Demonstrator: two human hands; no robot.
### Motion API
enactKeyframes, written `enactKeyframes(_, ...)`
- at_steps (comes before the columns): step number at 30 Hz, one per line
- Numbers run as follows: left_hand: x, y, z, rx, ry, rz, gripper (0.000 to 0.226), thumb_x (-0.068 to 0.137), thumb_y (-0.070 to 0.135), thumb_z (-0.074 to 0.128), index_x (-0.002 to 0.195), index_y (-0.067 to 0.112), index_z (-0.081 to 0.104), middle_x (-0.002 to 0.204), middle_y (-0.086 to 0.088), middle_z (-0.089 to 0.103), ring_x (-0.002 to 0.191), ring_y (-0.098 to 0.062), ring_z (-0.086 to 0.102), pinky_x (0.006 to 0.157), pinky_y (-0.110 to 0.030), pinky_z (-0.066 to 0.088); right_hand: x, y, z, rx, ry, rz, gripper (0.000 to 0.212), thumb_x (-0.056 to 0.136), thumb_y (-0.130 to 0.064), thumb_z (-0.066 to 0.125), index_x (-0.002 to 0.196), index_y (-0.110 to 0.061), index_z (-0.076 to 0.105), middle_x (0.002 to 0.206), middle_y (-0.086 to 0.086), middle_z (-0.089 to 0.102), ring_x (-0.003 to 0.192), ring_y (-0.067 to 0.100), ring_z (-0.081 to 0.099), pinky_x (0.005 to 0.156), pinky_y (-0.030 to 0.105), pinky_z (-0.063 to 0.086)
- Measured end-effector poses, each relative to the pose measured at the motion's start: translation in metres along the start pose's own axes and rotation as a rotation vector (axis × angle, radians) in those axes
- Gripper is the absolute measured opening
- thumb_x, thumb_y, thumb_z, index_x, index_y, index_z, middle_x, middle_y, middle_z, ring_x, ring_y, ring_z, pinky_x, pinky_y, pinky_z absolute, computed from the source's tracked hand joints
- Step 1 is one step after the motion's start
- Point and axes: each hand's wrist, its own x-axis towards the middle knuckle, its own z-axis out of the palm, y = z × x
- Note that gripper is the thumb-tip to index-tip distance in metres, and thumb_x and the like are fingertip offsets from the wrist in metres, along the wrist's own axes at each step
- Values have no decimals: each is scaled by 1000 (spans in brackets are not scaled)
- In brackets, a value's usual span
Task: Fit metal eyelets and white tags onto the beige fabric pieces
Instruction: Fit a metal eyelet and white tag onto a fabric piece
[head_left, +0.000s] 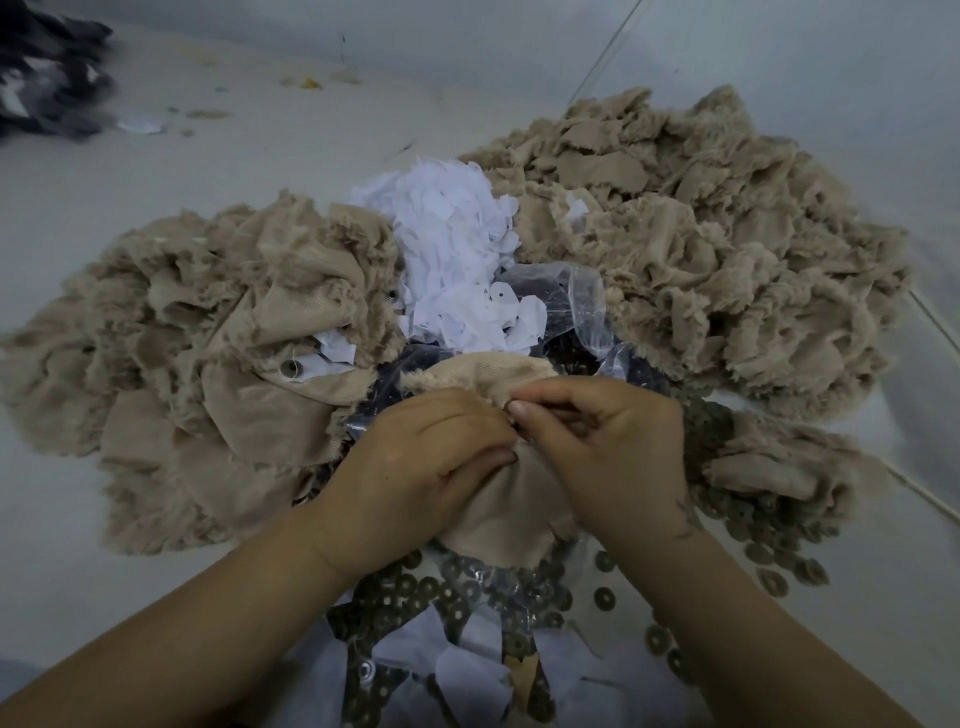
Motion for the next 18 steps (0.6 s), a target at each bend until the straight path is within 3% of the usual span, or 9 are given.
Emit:
enactKeyframes(10,4,-2,-3,-106,76,-221,8,82,13,76,87,7,77,84,1,74,78,-7,66,74,-23,54,-6,11,2,1,-39,-140,13,85,-7,73,95,-10,79,91,-5,76,87,1,70,78,20,56)
enactKeyframes(14,4,0,-2,-166,94,-318,19,84,22,71,98,9,74,94,8,70,87,-1,65,79,-13,51,-8,13,0,16,-52,-230,20,82,-14,77,101,-8,78,98,-2,76,93,4,70,83,19,55)
enactKeyframes(18,3,-2,-2,-101,4,-320,24,86,19,71,107,9,75,99,3,74,89,-6,68,81,-20,53,-8,15,1,-9,-21,-257,21,78,-11,79,98,-7,78,94,-1,75,88,4,69,81,18,55)
